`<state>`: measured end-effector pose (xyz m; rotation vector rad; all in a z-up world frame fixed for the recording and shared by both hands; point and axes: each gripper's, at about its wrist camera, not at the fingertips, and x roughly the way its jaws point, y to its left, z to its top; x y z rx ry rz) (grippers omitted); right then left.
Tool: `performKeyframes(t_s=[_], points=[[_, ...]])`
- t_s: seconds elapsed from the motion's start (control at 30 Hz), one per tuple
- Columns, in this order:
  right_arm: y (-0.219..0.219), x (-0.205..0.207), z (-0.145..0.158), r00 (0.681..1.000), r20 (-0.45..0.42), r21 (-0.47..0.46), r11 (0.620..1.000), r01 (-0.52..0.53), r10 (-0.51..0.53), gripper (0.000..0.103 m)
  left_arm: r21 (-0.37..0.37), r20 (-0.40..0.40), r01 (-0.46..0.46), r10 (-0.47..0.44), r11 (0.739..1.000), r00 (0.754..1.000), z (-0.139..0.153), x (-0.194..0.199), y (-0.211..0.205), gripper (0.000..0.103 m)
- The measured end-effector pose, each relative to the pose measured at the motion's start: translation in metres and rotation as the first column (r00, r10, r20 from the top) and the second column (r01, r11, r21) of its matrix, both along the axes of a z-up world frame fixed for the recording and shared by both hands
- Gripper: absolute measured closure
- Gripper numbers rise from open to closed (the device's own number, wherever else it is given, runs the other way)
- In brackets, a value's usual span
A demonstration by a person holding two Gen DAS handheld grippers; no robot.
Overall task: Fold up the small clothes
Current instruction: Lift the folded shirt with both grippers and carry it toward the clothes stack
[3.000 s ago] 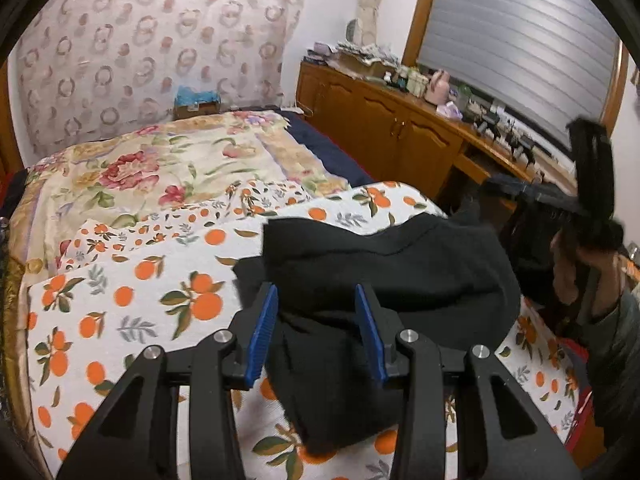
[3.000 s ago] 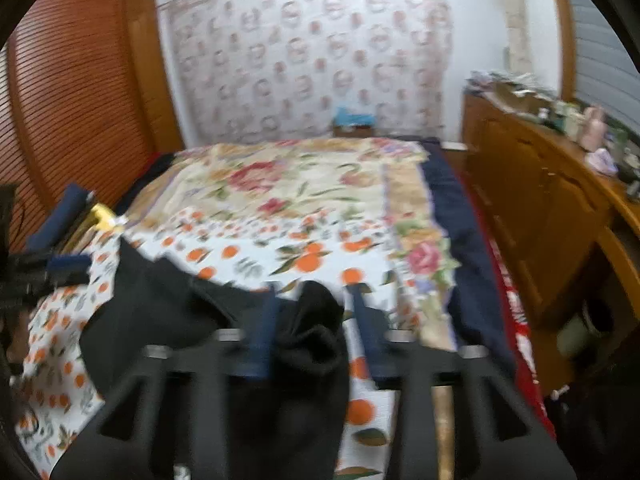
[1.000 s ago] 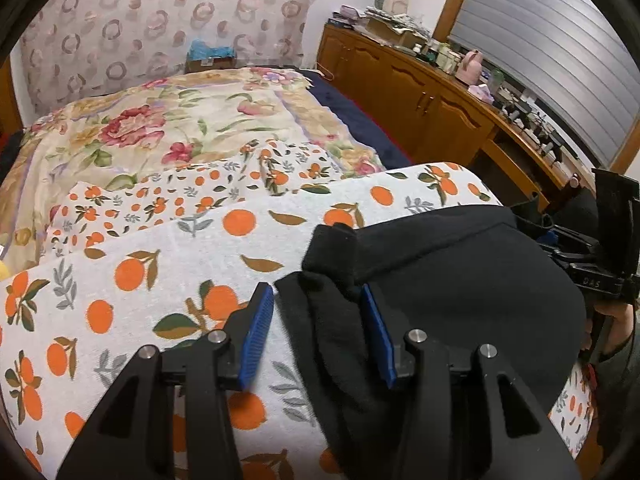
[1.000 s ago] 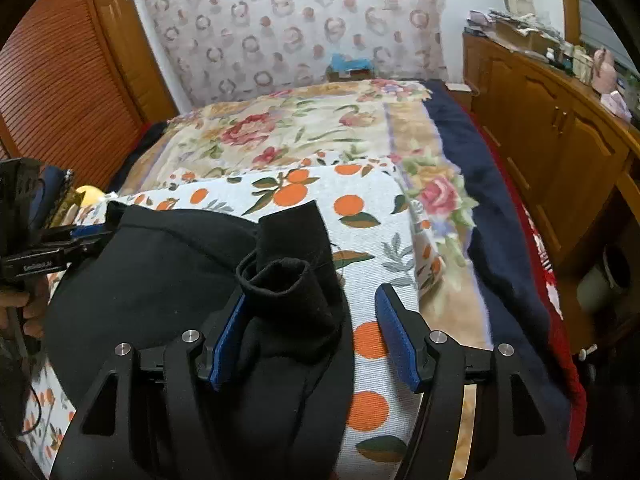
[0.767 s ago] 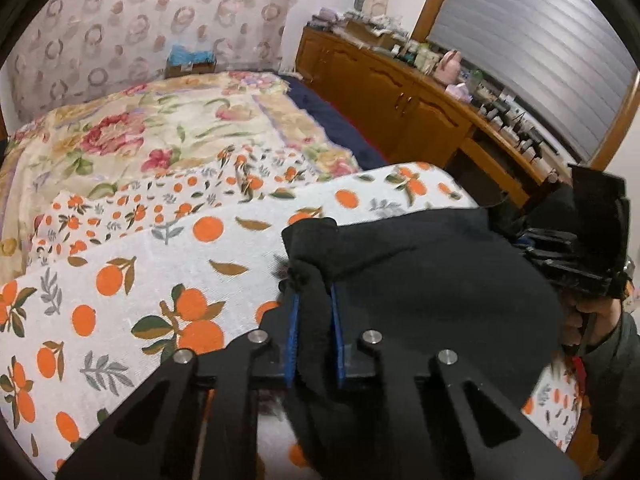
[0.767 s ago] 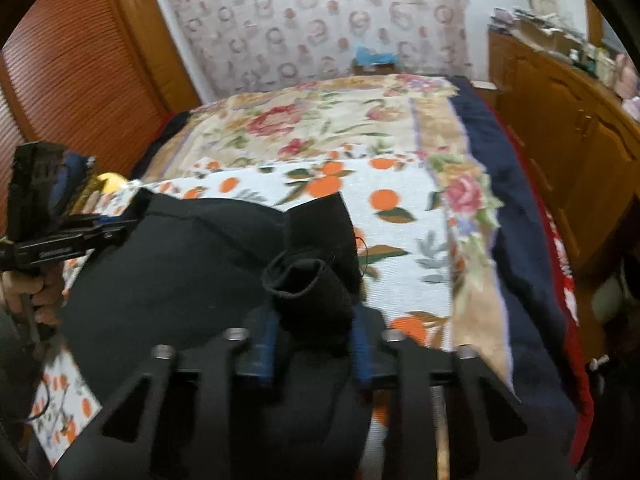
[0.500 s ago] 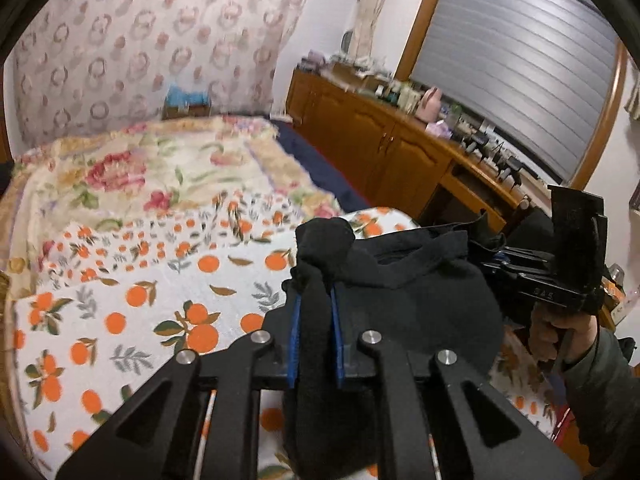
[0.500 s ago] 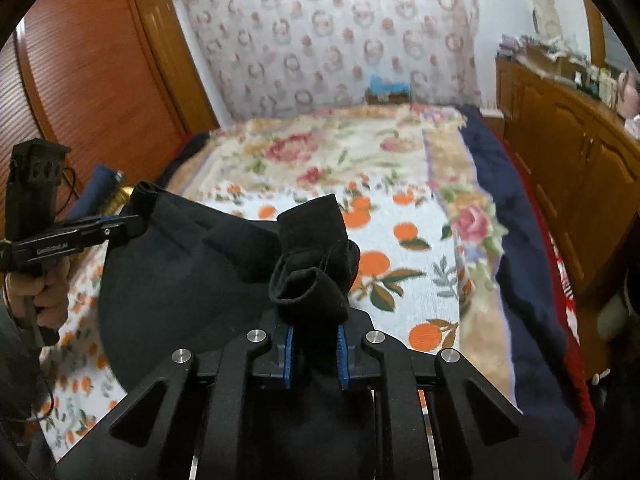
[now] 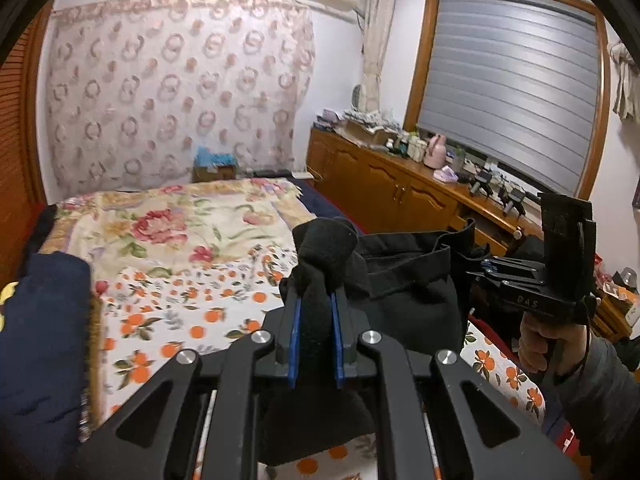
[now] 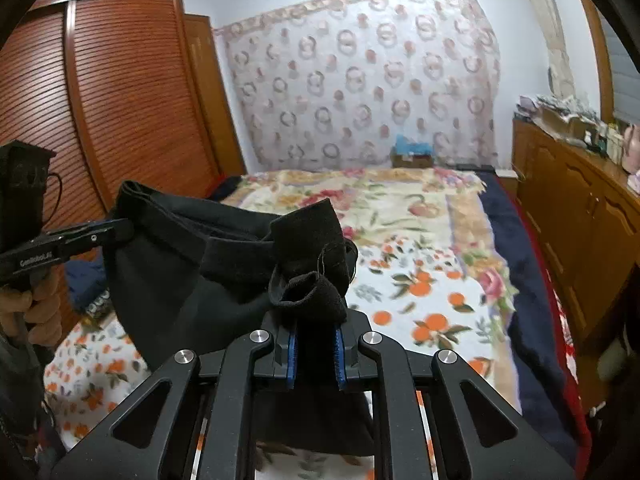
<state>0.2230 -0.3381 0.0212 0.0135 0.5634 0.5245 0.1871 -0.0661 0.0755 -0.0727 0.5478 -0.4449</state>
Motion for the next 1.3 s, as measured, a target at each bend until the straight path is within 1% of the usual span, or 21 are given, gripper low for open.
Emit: performKeyframes(t_s=[0.2,0.4,0.6,0.7,0.73,0.8,0.83,0.9,0.93,0.97,1.0,1.07,1.17,1.27,1.3], points=[[0.041,-0.003,0.017,0.997,0.039,-0.024,0.997,-0.067,0.068,0.092,-0.019,0.037,-0.080,0.080,0.997,0.996,0.010,-0.023,0.045,0.093],[0.094,0.000,0.034,0.983,0.082,-0.051,0.986,-0.161,0.165,0.092,-0.046,0.073,-0.169,0.172,0.985,0.982,0.015,-0.049,0.097,0.093],[0.149,0.006,0.053,0.957,0.121,-0.070,0.964,-0.256,0.263,0.092,-0.073,0.102,-0.258,0.264,0.963,0.959,0.016,-0.071,0.147,0.093],[0.180,0.013,0.063,0.940,0.139,-0.090,0.949,-0.301,0.311,0.092,-0.085,0.117,-0.308,0.317,0.948,0.941,0.013,-0.082,0.172,0.093],[0.192,0.017,0.066,0.933,0.144,-0.097,0.943,-0.318,0.329,0.092,-0.094,0.118,-0.332,0.341,0.939,0.932,0.010,-0.085,0.184,0.093],[0.223,0.027,0.072,0.920,0.150,-0.115,0.930,-0.349,0.363,0.092,-0.108,0.114,-0.368,0.380,0.923,0.918,0.003,-0.087,0.200,0.093],[0.242,0.033,0.074,0.911,0.152,-0.129,0.921,-0.367,0.384,0.092,-0.116,0.107,-0.402,0.414,0.908,0.904,-0.004,-0.087,0.213,0.093],[0.282,0.047,0.075,0.893,0.150,-0.160,0.902,-0.401,0.424,0.092,-0.126,0.089,-0.443,0.455,0.888,0.886,-0.016,-0.086,0.231,0.093],[0.303,0.054,0.074,0.884,0.142,-0.171,0.890,-0.422,0.446,0.092,-0.132,0.069,-0.470,0.481,0.873,0.874,-0.025,-0.084,0.243,0.093],[0.318,0.059,0.071,0.876,0.134,-0.185,0.880,-0.438,0.464,0.092,-0.137,0.046,-0.500,0.510,0.855,0.859,-0.037,-0.081,0.255,0.093],[0.345,0.068,0.065,0.866,0.112,-0.204,0.864,-0.460,0.487,0.092,-0.139,0.027,-0.522,0.530,0.842,0.848,-0.046,-0.079,0.265,0.093],[0.381,0.081,0.050,0.857,0.080,-0.228,0.847,-0.481,0.509,0.092,-0.148,-0.023,-0.557,0.560,0.817,0.828,-0.070,-0.076,0.282,0.093],[0.431,0.097,0.023,0.849,0.054,-0.282,0.824,-0.492,0.525,0.092,-0.147,-0.081,-0.587,0.582,0.796,0.809,-0.097,-0.072,0.294,0.093],[0.462,0.115,0.002,0.845,0.023,-0.288,0.813,-0.507,0.535,0.092,-0.135,-0.092,-0.602,0.595,0.787,0.798,-0.109,-0.073,0.293,0.093],[0.469,0.121,-0.002,0.842,0.011,-0.282,0.810,-0.514,0.539,0.092,-0.134,-0.094,-0.608,0.600,0.783,0.794,-0.114,-0.079,0.294,0.093]])
